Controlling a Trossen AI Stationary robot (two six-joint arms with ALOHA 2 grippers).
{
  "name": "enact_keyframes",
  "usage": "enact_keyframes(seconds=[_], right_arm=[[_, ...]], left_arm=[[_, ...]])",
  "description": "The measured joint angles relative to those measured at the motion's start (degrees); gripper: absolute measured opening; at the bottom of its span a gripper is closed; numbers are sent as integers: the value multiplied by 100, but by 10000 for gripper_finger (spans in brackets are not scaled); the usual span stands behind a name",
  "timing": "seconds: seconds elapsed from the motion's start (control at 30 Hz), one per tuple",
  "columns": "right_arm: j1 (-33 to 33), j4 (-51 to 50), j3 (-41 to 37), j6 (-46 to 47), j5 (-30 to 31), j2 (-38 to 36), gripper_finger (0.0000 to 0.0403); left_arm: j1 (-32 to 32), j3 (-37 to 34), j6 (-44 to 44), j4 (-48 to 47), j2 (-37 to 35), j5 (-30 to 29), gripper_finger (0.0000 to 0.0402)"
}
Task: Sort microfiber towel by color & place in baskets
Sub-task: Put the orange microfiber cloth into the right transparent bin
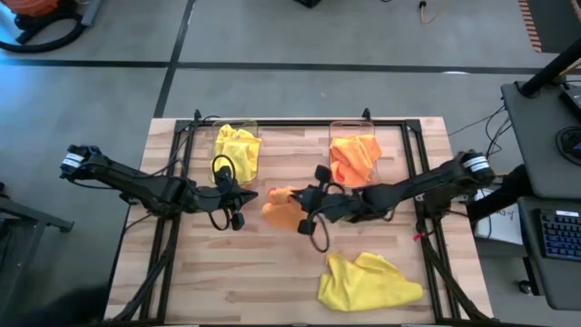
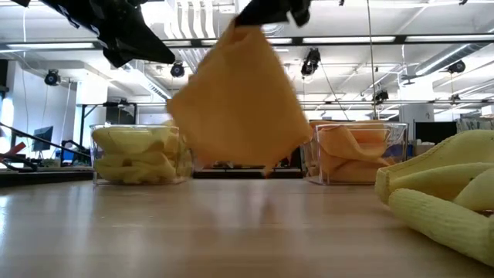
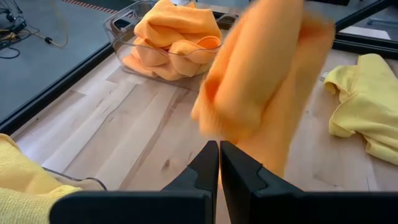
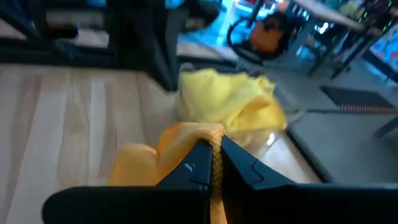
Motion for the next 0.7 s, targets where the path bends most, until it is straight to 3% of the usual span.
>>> enact_keyframes(seconds=[0.27,0.7], right_arm=[[0,-262,0,-414,168,-731,9],[-2,-1348,0,-731,2586,-1381,9]], left_arm=[[0,0,0,-18,0,0,0],[0,0,0,-42,0,-1,0]])
